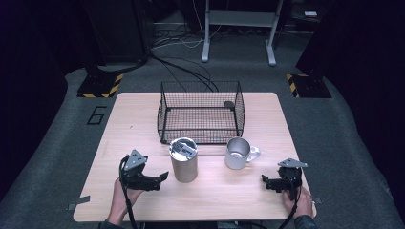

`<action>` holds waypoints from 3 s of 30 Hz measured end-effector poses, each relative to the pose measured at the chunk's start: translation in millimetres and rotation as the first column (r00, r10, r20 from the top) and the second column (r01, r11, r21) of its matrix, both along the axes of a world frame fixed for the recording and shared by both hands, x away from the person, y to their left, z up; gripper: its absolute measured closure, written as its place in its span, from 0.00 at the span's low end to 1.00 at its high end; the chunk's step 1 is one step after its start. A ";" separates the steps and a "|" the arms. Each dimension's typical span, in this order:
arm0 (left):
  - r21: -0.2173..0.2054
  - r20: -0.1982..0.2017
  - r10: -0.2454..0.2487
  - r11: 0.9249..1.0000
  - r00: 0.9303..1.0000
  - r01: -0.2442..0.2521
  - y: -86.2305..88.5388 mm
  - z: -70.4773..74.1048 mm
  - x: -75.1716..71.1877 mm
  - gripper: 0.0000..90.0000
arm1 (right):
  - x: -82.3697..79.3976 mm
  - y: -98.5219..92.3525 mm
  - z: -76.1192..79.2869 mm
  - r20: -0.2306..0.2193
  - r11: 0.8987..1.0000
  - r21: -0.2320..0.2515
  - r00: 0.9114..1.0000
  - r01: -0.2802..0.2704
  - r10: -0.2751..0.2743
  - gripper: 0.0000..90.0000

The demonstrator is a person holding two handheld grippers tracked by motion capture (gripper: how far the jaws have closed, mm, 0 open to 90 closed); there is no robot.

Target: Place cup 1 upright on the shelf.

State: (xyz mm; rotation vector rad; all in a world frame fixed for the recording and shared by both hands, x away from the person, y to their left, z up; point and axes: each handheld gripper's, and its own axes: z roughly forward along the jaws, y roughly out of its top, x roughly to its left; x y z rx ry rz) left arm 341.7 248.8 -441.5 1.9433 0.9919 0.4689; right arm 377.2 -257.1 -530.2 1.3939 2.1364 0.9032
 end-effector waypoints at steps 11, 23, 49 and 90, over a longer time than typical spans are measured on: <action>-0.035 0.011 -0.054 0.998 0.998 0.054 -26.1 11.1 7.8 0.00 | 0.9 -0.7 -0.1 -0.001 1.000 -0.001 1.000 -0.010 0.010 0.00; -0.037 0.041 -0.061 0.997 0.997 0.062 -53.1 17.9 18.8 0.00 | 1.0 -0.9 -0.1 -0.002 1.000 0.001 1.000 -0.013 0.013 0.00; -0.085 0.061 0.004 0.996 0.998 0.001 -79.2 4.8 36.9 0.01 | 1.0 -0.9 -0.1 -0.001 1.000 0.000 1.000 -0.013 0.013 0.00; -0.048 0.142 -0.018 0.999 0.990 0.025 -74.4 22.0 29.6 0.04 | 1.3 -1.0 -0.2 -0.001 1.000 0.001 1.000 -0.017 0.017 0.00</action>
